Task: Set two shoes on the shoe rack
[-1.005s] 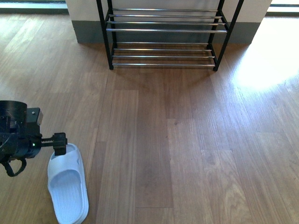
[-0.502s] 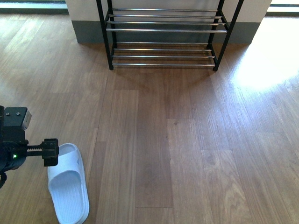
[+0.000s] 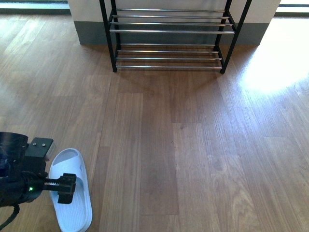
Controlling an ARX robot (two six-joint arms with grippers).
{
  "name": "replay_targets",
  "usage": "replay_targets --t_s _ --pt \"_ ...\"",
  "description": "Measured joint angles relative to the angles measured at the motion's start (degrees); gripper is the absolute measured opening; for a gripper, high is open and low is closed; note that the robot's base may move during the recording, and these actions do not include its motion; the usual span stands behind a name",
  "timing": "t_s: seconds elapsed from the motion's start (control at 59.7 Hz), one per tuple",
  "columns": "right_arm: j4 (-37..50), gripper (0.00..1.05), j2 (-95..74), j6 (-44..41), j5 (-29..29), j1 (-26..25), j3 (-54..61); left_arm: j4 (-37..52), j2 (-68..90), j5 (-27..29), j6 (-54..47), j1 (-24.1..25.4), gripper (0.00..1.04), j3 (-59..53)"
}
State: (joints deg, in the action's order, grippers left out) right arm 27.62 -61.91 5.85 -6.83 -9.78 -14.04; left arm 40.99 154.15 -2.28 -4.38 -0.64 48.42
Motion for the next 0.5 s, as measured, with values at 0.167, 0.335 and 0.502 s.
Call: replay_targets --t_s 0.167,0.335,0.502 --pt "0.0 0.01 0.0 0.0 0.0 0.0 0.0 -3.6 4.3 0.7 -2.0 0.4 0.95 6.2" --pt "0.0 0.01 0.0 0.0 0.0 0.0 0.0 -8.0 7.6 -0.2 -3.1 0.9 0.95 12.4" --pt "0.0 0.01 0.0 0.0 0.0 0.0 0.0 -9.2 10.0 0.6 -3.7 1.2 0.95 15.3"
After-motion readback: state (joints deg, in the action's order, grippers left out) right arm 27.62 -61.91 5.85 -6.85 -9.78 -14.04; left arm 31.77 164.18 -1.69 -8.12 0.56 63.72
